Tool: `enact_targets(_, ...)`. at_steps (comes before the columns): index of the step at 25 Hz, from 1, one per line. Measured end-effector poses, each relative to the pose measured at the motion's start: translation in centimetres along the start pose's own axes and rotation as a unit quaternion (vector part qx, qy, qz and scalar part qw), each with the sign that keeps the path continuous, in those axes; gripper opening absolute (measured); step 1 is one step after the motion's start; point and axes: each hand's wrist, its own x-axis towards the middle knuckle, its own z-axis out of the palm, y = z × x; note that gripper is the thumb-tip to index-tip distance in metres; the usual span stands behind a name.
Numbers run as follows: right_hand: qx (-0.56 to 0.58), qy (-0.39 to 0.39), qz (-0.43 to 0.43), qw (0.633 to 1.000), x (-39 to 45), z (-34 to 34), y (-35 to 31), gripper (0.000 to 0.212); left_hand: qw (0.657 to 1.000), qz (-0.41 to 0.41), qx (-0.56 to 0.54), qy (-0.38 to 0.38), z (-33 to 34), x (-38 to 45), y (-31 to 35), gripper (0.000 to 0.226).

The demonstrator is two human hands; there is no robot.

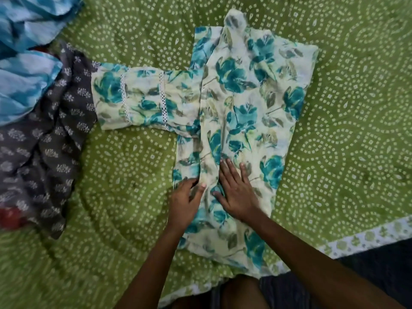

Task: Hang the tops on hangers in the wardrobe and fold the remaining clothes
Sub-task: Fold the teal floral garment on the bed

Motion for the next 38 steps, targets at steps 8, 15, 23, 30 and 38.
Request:
enact_targets(8,0.028,-0.042,0.055,0.997,-10.7,-0.3,-2.0,0.071,0.987,-0.160,0.016,-0.002,-1.9,-8.6,-4.1,0.023)
enact_targets(15,0.019,-0.018,-0.087,0.996,-15.9,0.2,-1.9,0.040,0.982,-0.140,0.117,0.052,-2.1,-8.7,-4.8,0.030)
enact_targets(23,0.083,-0.068,-0.017,0.994,-17.6,-0.7,-0.8,0.029,0.979,-0.080,0.178,0.056,-2.7,-8.8,-6.3,0.053)
enact_targets(30,0.053,-0.084,-0.090,0.991,-17.5,-0.8,-0.4,0.017,0.972,-0.060,0.224,0.027,-2.5,-10.4,-7.5,0.059)
enact_targets(38,0.159,-0.011,0.092,0.983,-6.5,-4.4,-1.9,0.053,0.978,0.129,0.160,0.039,-0.1,-3.3,1.4,0.035)
